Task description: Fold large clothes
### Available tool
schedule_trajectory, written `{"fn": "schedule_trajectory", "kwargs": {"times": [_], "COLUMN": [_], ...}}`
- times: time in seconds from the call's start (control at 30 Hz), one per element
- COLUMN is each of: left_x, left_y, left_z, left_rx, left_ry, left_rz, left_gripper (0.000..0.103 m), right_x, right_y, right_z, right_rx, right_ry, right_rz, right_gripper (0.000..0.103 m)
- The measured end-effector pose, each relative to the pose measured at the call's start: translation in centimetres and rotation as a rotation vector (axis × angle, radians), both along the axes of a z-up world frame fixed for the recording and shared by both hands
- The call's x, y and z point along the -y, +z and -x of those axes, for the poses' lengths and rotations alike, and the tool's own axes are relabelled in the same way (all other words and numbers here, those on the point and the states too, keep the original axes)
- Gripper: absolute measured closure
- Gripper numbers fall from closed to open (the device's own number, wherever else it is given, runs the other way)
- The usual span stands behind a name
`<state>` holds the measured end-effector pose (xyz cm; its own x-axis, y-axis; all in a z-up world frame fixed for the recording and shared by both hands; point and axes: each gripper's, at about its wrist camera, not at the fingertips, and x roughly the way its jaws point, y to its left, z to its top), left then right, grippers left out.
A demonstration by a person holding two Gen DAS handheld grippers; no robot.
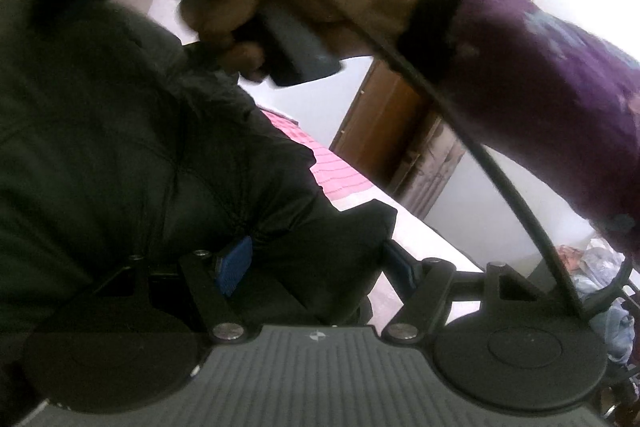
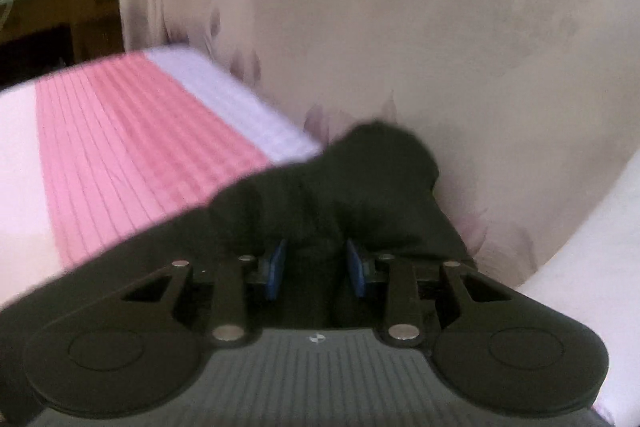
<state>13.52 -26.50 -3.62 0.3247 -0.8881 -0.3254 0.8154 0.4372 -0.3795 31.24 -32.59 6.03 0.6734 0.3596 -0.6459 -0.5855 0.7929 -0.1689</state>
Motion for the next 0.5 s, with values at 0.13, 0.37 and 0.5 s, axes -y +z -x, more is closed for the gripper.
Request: {"fn": "schedule_trajectory", "kwargs": {"times": [0.13, 0.37, 0.5], "left_x": [-0.1, -0.6, -0.4], "left_y": [0.1, 0.0, 0.0], "left_z": [0.1, -0.1, -0.2], "left_rx": [0.002, 0.002, 0.002], "left_ry": [-0.004, -0.008, -0.007], "left_rz": [0.000, 0.004, 0.000], "left_gripper": [0.030, 0.030, 0.030], "right_x": [0.5, -0.2, 0.0], "right_y": [-2.5, -4.3, -5.4], "right_z": [-2.6, -4.0, -4.3], "right_rx": [-0.127, -0.170, -0.152], "right_ry": [-0.059, -0.096, -0.124], "right_rz": [-0.003, 0.031, 0.053], "right_gripper": [0.071, 0.071, 0.072]}}
